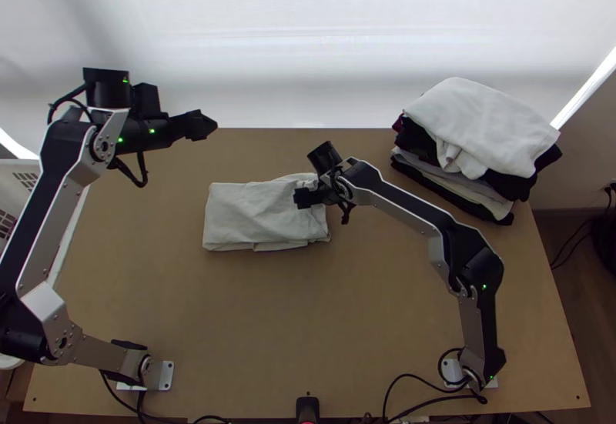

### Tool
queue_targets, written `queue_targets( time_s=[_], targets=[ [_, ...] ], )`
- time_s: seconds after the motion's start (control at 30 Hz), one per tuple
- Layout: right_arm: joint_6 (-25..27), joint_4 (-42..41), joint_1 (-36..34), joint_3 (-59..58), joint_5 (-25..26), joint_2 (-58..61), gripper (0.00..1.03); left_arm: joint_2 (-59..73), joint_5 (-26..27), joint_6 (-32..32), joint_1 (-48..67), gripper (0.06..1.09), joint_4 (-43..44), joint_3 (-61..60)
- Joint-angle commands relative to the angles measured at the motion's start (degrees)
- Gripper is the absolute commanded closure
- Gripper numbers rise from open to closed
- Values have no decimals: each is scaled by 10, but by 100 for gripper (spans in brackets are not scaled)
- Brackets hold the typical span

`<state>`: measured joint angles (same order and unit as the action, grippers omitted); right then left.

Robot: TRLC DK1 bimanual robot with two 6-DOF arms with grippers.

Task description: Fold the t-shirt

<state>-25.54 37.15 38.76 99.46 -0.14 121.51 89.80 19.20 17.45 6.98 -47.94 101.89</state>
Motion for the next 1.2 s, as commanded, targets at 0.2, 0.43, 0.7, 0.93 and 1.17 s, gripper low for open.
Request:
queue_targets(
  time_s=[0.2,0.43,0.7,0.93,1.17],
  targets=[
    [-72,5,-55,42,-103,51,4,-37,-1,-23,-33,10,-26,-25],
    [-105,12,-82,37,-182,74,4,-48,-1,-33,-48,10,-39,-25],
    [-131,3,-93,35,-334,117,4,-57,-1,-37,-58,10,-54,-18],
    [-152,-29,-51,70,-398,163,4,-69,-1,-44,-72,10,-72,-15],
    [-156,-29,4,140,-399,196,12,-83,-1,-50,-92,10,-87,-16]
  ],
)
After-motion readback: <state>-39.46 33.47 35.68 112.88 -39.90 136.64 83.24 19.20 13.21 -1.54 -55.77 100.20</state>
